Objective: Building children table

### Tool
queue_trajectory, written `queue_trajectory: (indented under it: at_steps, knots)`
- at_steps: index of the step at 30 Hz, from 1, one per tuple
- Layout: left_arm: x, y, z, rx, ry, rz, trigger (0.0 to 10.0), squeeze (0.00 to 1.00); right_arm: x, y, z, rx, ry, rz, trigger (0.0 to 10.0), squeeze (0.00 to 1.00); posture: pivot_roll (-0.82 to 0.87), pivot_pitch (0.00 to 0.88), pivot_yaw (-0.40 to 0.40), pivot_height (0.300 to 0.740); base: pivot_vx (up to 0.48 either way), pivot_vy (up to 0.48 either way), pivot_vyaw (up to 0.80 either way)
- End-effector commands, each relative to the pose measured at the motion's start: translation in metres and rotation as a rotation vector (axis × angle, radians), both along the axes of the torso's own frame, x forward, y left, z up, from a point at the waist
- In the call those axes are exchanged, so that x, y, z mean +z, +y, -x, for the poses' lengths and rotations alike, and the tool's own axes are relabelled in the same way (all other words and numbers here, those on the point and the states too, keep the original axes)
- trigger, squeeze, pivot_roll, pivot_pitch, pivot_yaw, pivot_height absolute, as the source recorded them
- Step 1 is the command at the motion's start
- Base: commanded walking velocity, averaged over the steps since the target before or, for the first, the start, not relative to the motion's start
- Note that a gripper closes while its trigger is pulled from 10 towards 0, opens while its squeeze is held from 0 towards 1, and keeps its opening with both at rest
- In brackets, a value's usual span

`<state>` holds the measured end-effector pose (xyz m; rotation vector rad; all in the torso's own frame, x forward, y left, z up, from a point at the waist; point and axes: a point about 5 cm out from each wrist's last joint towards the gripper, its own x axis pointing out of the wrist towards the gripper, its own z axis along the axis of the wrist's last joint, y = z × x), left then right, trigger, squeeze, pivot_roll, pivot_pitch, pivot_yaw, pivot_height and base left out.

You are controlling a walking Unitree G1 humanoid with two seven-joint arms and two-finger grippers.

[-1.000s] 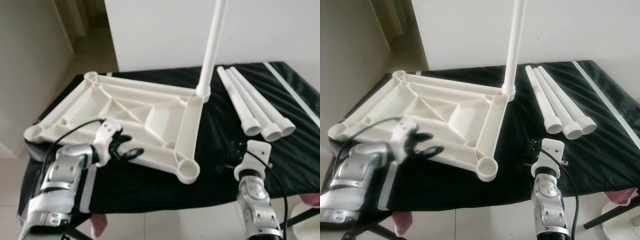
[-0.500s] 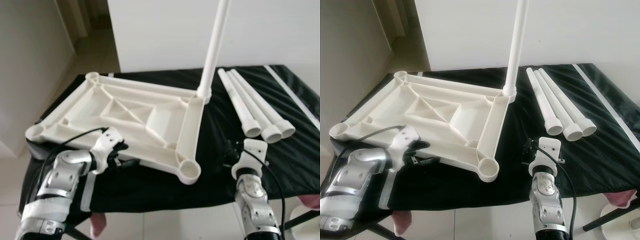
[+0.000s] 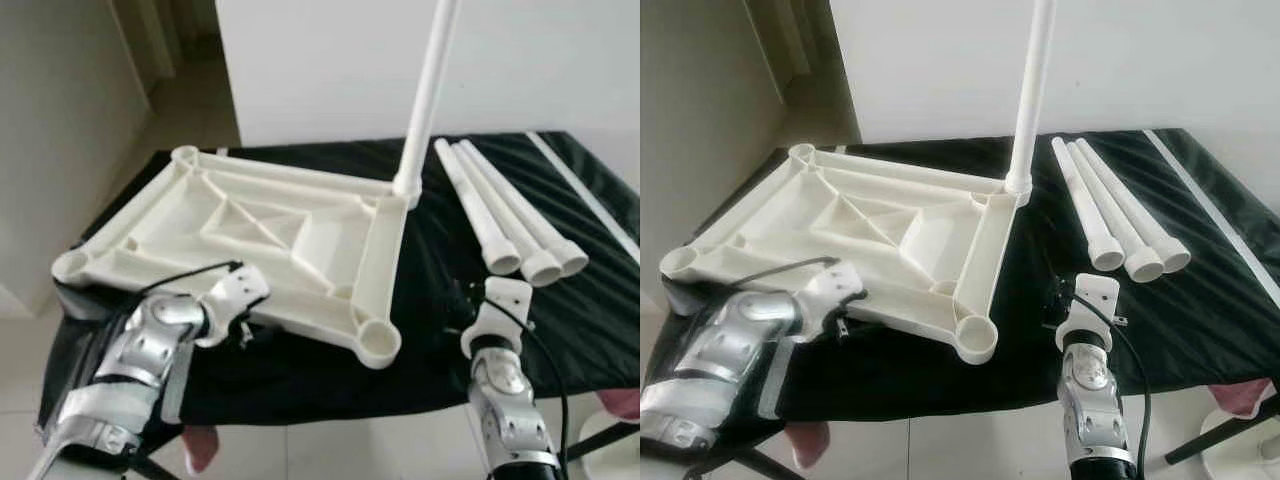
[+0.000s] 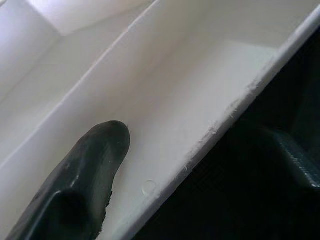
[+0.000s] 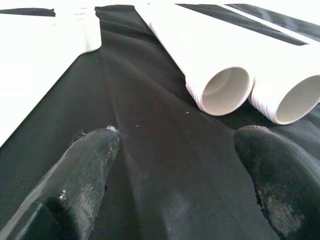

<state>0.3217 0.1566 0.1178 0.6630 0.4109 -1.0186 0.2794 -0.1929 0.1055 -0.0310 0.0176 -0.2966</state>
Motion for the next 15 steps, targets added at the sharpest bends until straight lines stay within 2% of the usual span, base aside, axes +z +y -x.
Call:
queue_trajectory:
  at_steps: [1, 4, 7, 9, 11, 15]
  knots:
    - [-0.012, 0.006, 0.003, -0.030, 0.066, -0.076, 10.0, 0.00, -0.001, 0.000, 0.000, 0.006, 0.005, 0.005, 10.0, 0.00, 0.00, 0.000, 0.011, 0.740, 0.000, 0.000, 0.00]
    - [-0.005, 0.006, -0.008, 0.037, 0.071, -0.017, 10.0, 0.00, -0.002, -0.001, 0.001, -0.003, 0.004, 0.004, 10.0, 0.00, 0.00, 0.000, 0.016, 0.740, 0.000, 0.000, 0.00]
    - [-0.002, 0.005, -0.012, 0.092, 0.068, 0.012, 10.0, 0.00, -0.001, 0.000, 0.001, -0.007, 0.002, 0.001, 10.0, 0.00, 0.00, 0.000, 0.022, 0.740, 0.000, 0.000, 0.00]
    - [-0.002, 0.005, -0.013, 0.104, 0.063, 0.013, 10.0, 0.00, -0.001, 0.000, 0.001, -0.009, 0.001, 0.000, 10.0, 0.00, 0.00, 0.000, 0.022, 0.740, 0.000, 0.000, 0.00]
    - [-0.010, 0.004, -0.011, 0.180, 0.079, -0.002, 10.0, 0.00, -0.001, 0.000, 0.001, -0.017, -0.001, -0.006, 10.0, 0.00, 0.00, 0.000, 0.024, 0.740, 0.000, 0.000, 0.00]
    - [-0.011, -0.001, -0.008, 0.218, 0.085, 0.019, 10.0, 0.00, -0.002, 0.000, 0.002, -0.019, -0.001, -0.009, 10.0, 0.00, 0.00, 0.000, 0.024, 0.740, 0.000, 0.000, 0.00]
